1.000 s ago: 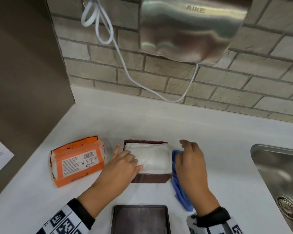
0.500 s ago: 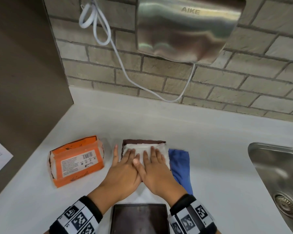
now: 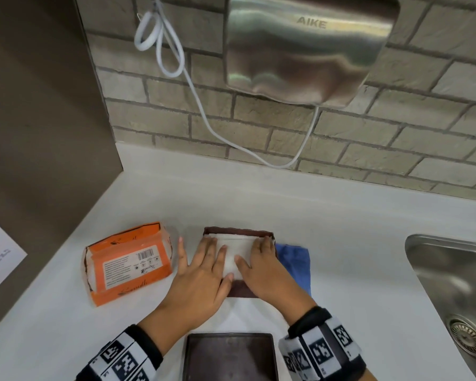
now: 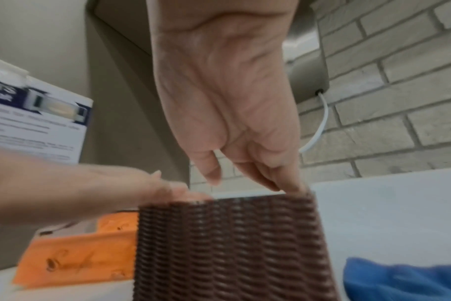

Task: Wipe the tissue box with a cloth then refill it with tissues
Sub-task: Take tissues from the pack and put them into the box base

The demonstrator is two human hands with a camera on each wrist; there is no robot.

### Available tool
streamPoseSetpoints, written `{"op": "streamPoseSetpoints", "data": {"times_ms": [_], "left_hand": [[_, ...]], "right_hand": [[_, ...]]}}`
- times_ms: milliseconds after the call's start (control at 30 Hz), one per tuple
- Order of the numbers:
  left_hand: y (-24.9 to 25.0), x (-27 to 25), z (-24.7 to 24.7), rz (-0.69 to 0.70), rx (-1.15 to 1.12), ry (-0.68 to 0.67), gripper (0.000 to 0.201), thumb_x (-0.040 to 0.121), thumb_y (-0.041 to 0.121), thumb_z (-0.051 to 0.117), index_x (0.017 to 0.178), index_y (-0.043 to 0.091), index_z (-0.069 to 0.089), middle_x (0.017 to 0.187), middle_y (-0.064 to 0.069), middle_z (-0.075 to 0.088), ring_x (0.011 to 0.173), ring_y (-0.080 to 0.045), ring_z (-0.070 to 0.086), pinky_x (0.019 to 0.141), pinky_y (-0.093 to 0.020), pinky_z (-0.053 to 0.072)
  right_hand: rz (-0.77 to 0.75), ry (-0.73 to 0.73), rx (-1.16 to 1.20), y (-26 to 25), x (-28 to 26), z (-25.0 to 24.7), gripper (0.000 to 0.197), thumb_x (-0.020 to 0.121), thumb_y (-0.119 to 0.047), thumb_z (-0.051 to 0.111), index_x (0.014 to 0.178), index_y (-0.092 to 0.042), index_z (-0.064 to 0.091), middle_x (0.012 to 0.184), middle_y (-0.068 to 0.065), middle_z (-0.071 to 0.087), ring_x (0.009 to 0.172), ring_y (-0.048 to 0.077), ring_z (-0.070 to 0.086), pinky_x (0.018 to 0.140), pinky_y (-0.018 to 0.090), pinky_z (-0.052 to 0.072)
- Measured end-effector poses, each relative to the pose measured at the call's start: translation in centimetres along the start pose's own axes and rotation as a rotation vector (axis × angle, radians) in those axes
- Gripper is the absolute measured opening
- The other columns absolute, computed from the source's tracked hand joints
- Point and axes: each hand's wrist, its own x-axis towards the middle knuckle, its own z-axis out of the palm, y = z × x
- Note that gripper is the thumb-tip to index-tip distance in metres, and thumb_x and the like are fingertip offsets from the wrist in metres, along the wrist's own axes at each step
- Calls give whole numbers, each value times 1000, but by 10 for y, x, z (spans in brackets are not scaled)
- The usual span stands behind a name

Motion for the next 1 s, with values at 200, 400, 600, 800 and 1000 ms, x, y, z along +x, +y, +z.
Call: {"op": "streamPoseSetpoints", "data": {"times_ms": [200,400,600,800,1000], "left_hand": [[-3,-2,4,-25,21,-22,66,96,44,15,128,4,56,132,-16,57,134,-35,40,105,-69,11],[-3,0,7,-35,15,-51,64,94,47,22,133,6,52,137,-13,54,137,-33,37,106,-67,10],[-7,-3,5,-23,15,-36,73,97,49,5,129,9,57,130,-10,61,132,-33,45,103,-65,16],[-12,-13,-3,20,63,-42,68,96,50,15,131,7,54,131,-9,60,135,-36,38,104,-71,18],[4,6,-12,92,46,5,52,93,42,29,128,17,58,132,-5,60,134,-34,40,101,-67,15]], "right_hand": [[170,-64,-42,-9,-8,-10,42,100,-12,32,131,15,38,139,37,35,130,49,32,113,53,22],[136,-55,272,2,4,-8,46,95,-8,40,139,2,30,143,25,33,130,40,37,106,42,35],[-34,41,-130,13,-17,-9,49,100,-35,25,130,0,43,140,21,39,131,37,37,107,42,35],[-82,77,-417,32,-39,12,98,75,-62,-6,124,-7,59,131,12,59,138,37,34,115,49,20],[-348,188,-225,15,-29,1,57,100,-35,19,137,-2,46,146,16,42,138,28,36,115,36,24]]}}
